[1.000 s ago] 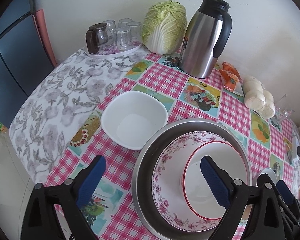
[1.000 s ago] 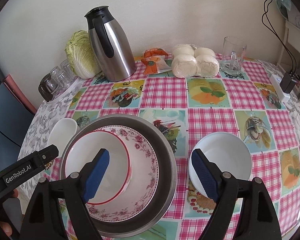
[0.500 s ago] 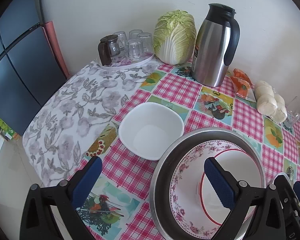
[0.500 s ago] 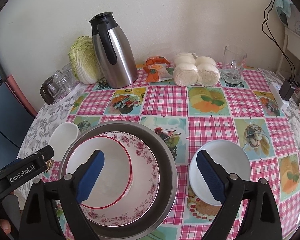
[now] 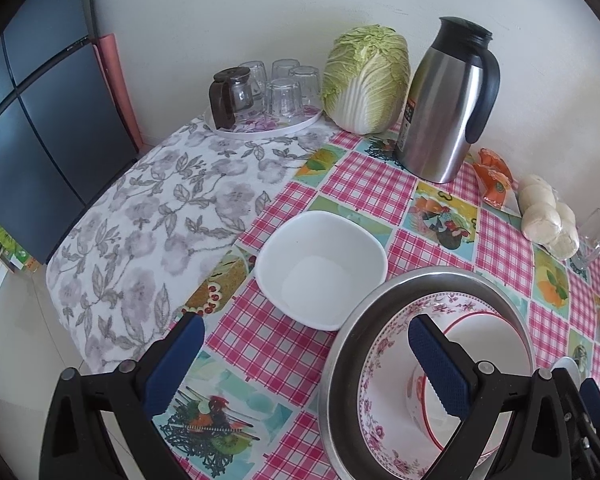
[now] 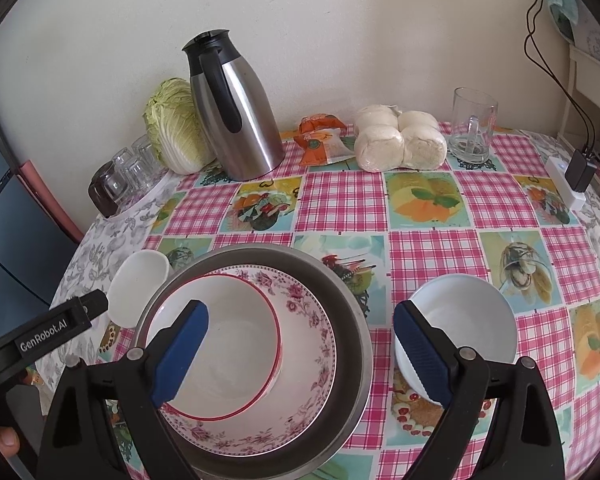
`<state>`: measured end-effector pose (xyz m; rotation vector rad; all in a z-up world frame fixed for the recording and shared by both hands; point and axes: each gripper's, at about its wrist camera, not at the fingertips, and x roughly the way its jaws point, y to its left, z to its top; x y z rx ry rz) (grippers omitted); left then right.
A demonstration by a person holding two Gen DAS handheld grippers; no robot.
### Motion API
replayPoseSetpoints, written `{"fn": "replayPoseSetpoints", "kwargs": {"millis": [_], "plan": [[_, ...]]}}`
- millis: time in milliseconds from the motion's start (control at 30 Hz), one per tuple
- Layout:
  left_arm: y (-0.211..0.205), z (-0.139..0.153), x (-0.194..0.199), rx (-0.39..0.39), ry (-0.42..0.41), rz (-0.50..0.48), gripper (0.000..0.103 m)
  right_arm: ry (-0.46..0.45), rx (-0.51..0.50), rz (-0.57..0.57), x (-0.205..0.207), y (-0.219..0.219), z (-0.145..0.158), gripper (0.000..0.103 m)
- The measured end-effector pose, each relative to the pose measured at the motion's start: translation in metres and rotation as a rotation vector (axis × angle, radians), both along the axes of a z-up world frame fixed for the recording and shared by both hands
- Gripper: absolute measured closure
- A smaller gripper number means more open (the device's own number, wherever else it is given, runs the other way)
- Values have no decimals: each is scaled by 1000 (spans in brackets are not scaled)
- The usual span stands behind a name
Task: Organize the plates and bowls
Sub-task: 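Move both grippers to the rim of the square white bowl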
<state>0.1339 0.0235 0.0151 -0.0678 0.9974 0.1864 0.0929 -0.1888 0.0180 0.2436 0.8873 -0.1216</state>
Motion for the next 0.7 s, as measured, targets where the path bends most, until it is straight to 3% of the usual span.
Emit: {"fn": "replayPoseSetpoints", "kwargs": {"millis": [367,700], "plan": [[39,-1,9,15,1,63,0,-36,-52,2,1,15,6,9],[82,0,21,0,-8,132,0,-59,-35,27,4,31,11,9]]}}
